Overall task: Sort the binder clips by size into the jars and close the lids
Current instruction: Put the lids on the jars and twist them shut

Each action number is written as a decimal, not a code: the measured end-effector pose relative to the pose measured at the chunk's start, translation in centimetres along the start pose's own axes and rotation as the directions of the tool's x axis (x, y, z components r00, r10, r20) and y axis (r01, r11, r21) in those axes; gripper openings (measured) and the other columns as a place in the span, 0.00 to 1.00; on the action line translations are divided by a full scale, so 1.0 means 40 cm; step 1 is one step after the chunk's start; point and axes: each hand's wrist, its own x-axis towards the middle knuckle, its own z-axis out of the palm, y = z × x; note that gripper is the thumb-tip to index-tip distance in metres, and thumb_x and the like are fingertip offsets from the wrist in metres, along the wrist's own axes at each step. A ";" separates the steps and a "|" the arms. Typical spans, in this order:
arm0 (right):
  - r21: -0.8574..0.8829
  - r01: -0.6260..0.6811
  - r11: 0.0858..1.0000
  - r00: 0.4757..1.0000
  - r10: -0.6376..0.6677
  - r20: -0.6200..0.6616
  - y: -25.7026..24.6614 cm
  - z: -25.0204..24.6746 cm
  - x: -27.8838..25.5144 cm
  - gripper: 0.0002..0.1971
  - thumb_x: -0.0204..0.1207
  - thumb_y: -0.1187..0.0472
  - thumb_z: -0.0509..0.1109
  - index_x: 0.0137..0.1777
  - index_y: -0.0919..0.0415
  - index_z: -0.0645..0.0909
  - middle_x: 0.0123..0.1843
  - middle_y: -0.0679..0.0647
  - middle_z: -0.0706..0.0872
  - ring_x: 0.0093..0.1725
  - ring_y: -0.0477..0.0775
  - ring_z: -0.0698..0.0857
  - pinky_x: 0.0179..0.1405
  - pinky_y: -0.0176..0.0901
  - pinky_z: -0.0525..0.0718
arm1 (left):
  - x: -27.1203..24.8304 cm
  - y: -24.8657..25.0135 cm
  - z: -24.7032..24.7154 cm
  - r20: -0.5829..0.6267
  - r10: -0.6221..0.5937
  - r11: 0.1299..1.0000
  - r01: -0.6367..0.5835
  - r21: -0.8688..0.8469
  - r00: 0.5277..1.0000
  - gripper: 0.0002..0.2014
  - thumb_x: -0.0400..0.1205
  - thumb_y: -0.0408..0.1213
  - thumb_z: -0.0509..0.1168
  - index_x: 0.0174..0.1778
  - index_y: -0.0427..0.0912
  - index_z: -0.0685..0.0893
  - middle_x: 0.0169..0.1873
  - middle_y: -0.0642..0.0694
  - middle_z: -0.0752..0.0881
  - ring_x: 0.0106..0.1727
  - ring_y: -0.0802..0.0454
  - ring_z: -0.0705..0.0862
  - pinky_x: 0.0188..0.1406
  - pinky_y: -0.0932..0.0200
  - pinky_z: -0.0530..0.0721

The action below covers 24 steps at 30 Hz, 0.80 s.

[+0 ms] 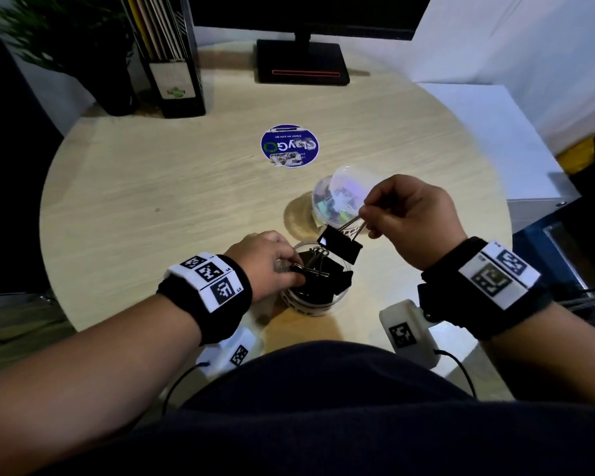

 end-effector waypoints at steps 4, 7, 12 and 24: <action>0.068 -0.019 0.998 0.998 0.023 -0.056 0.007 -0.002 0.002 0.15 0.73 0.75 0.70 0.34 0.54 0.78 0.26 0.53 0.82 0.22 0.46 0.82 0.29 0.38 0.84 | 0.012 0.007 -0.005 -0.050 0.048 0.997 -0.046 0.055 0.998 0.10 0.75 0.52 0.69 0.41 0.50 0.89 0.54 0.60 0.78 0.62 0.51 0.72 0.65 0.55 0.70; 0.112 -0.054 0.992 0.996 0.062 -0.066 0.011 0.002 0.001 0.14 0.74 0.76 0.67 0.36 0.56 0.78 0.27 0.55 0.82 0.22 0.45 0.82 0.29 0.36 0.85 | 0.017 0.012 -0.010 -0.048 0.012 0.990 -0.005 0.139 0.999 0.13 0.76 0.54 0.67 0.44 0.50 0.89 0.59 0.59 0.78 0.64 0.51 0.69 0.64 0.56 0.69; 0.114 -0.135 0.984 0.991 0.132 0.031 0.024 0.017 -0.007 0.15 0.75 0.78 0.64 0.37 0.57 0.78 0.28 0.57 0.80 0.22 0.44 0.81 0.28 0.36 0.85 | 0.015 0.019 -0.005 -0.082 0.039 0.972 -0.019 0.232 0.996 0.17 0.70 0.48 0.72 0.55 0.58 0.82 0.65 0.56 0.72 0.68 0.48 0.66 0.67 0.52 0.68; 0.160 -0.236 0.959 0.940 0.183 0.287 0.031 0.062 -0.019 0.12 0.75 0.80 0.63 0.48 0.64 0.78 0.36 0.55 0.83 0.28 0.39 0.85 0.33 0.32 0.86 | 0.005 0.056 -0.006 -0.046 0.134 0.990 -0.132 0.042 0.990 0.15 0.80 0.45 0.65 0.62 0.49 0.82 0.52 0.48 0.86 0.55 0.48 0.82 0.53 0.57 0.79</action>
